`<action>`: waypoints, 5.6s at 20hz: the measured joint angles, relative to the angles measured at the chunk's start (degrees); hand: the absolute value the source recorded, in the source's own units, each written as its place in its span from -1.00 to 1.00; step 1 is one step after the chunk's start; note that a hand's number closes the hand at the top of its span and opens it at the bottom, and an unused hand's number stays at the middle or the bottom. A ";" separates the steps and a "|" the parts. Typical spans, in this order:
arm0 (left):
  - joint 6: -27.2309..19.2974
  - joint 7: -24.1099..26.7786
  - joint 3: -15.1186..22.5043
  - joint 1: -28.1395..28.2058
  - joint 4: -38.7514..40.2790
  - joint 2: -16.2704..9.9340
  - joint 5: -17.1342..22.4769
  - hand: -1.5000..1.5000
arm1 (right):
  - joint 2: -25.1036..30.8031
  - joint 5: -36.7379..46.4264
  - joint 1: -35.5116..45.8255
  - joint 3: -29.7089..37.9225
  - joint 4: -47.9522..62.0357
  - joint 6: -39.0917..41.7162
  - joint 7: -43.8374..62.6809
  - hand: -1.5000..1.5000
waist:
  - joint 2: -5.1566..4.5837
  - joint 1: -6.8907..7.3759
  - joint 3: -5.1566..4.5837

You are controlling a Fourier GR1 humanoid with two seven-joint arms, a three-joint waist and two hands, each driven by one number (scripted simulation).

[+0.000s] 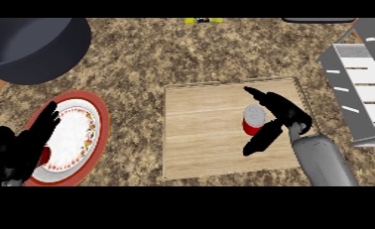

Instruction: Pick the can from the tray and place it in the tiered basket

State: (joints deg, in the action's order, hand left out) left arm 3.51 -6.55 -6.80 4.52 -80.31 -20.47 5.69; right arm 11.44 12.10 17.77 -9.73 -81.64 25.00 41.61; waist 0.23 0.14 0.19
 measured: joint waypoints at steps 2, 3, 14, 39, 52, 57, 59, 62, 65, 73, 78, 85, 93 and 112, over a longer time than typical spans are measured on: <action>-0.41 -1.13 0.00 -0.44 -0.70 0.53 -0.39 0.00 | -0.10 1.20 -0.54 -0.85 -0.27 0.40 -1.91 1.00 | 0.07 -0.09 -0.17; -0.50 -1.72 0.03 -1.34 -0.15 0.71 -0.49 0.00 | -0.42 2.48 -0.66 -1.35 0.17 -0.53 -4.12 1.00 | 0.11 -0.16 -0.28; 1.08 -1.85 -2.19 -2.06 1.09 1.32 -1.65 0.00 | -2.45 7.53 -3.01 1.16 -3.51 -6.79 -10.51 1.00 | -0.06 -0.13 -0.07; 1.58 -1.18 -4.10 -0.51 1.02 1.76 -2.00 0.00 | 11.31 42.30 -19.96 -14.62 -53.53 -14.27 7.98 1.00 | 0.57 -2.19 -0.12; 2.31 -2.25 -3.67 -0.93 -0.38 2.20 -2.56 0.00 | 12.31 37.00 -9.95 7.39 -50.01 -14.52 0.56 1.00 | -0.06 -0.45 -0.02; 2.31 -2.37 -3.70 -1.29 -0.48 2.78 -2.99 0.00 | 15.47 27.21 -2.79 18.09 -41.21 -13.68 -6.64 1.00 | -0.17 0.02 -0.06; 2.52 -2.33 -3.49 -1.88 -0.05 2.97 -3.07 0.00 | 14.71 23.64 0.20 20.64 -37.22 -15.06 -9.05 1.00 | -0.25 0.23 -0.04; 2.72 -2.06 -3.66 -2.21 0.43 2.74 -3.35 0.00 | 14.51 17.78 3.93 25.13 -30.33 -16.29 -13.35 1.00 | -0.30 0.41 -0.03; 2.68 -1.87 -3.88 -2.87 1.33 2.77 -3.78 0.00 | 15.51 14.84 7.46 28.00 -21.92 -17.27 -18.48 1.00 | -0.31 0.44 -0.05; 3.50 -1.84 -4.26 -3.06 1.09 3.00 -3.99 0.00 | 21.09 16.54 15.72 28.92 -2.41 -19.78 -29.77 1.00 | -0.47 0.85 -0.11; 3.67 -1.92 -4.22 -2.61 0.39 2.97 -4.06 0.00 | 31.00 28.28 15.13 24.32 1.56 -20.74 -36.24 1.00 | -0.68 1.33 -0.10; 3.74 -2.16 -4.22 -2.47 -0.29 3.18 -4.43 0.00 | 37.77 36.48 20.88 20.51 14.63 -24.15 -47.93 1.00 | -0.59 1.51 -0.05; 3.93 -2.76 -4.74 -3.02 0.31 3.56 -4.53 0.00 | 41.15 42.17 28.82 17.48 26.76 -24.29 -56.59 1.00 | -0.43 1.11 -0.09; 4.06 -2.53 -5.00 -3.19 0.47 4.31 -5.34 0.00 | 40.56 44.75 36.83 20.93 50.74 -16.13 -50.29 -1.00 | -0.51 1.14 -0.05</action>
State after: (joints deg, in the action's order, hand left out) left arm 7.57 -9.08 -11.80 1.33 -79.83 -16.16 0.35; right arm 52.00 56.86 54.59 11.20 -30.90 8.87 -8.69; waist -0.29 1.27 0.14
